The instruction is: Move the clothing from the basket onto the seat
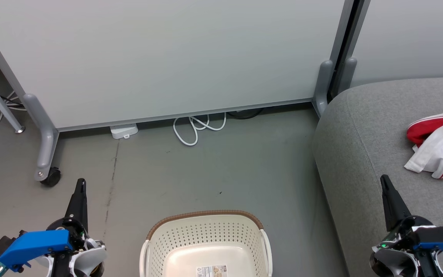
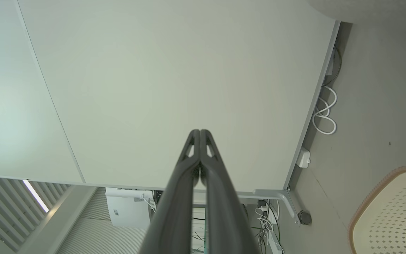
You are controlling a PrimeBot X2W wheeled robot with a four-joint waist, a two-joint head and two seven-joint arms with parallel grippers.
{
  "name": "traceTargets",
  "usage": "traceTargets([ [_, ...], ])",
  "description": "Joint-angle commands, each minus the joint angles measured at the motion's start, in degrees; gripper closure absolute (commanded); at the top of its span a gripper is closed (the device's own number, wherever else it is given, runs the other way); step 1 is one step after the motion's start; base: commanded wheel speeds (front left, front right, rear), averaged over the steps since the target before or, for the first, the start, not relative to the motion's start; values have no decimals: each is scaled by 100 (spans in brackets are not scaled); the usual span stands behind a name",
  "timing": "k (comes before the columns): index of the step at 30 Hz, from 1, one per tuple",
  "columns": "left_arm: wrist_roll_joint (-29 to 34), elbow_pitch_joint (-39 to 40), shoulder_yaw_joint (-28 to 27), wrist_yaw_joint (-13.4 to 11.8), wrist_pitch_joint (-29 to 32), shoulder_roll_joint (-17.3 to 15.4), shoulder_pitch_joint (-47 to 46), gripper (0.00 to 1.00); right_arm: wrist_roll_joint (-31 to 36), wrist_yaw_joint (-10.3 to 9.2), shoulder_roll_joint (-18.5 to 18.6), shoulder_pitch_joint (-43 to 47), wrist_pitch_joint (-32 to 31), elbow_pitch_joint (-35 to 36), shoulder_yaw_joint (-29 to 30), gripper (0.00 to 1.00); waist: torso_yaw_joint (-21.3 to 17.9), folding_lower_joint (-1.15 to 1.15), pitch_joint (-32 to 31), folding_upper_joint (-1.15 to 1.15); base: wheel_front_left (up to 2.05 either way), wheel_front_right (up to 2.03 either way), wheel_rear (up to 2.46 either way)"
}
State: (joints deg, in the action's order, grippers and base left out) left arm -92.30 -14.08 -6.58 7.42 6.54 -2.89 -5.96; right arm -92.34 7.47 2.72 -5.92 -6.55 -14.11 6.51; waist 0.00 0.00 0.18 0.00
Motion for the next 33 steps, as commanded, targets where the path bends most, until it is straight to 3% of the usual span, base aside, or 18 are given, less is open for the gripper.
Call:
traceTargets([
  [1, -12, 20, -19, 12, 26, 8, -54, 100, -15, 4, 29, -58, -11, 19, 9, 100, 0, 0, 0, 0, 0, 0, 0],
  [33, -11, 20, -20, 12, 27, 8, -54, 100, -16, 4, 29, -58, -11, 19, 9, 100, 0, 0, 0, 0, 0, 0, 0],
])
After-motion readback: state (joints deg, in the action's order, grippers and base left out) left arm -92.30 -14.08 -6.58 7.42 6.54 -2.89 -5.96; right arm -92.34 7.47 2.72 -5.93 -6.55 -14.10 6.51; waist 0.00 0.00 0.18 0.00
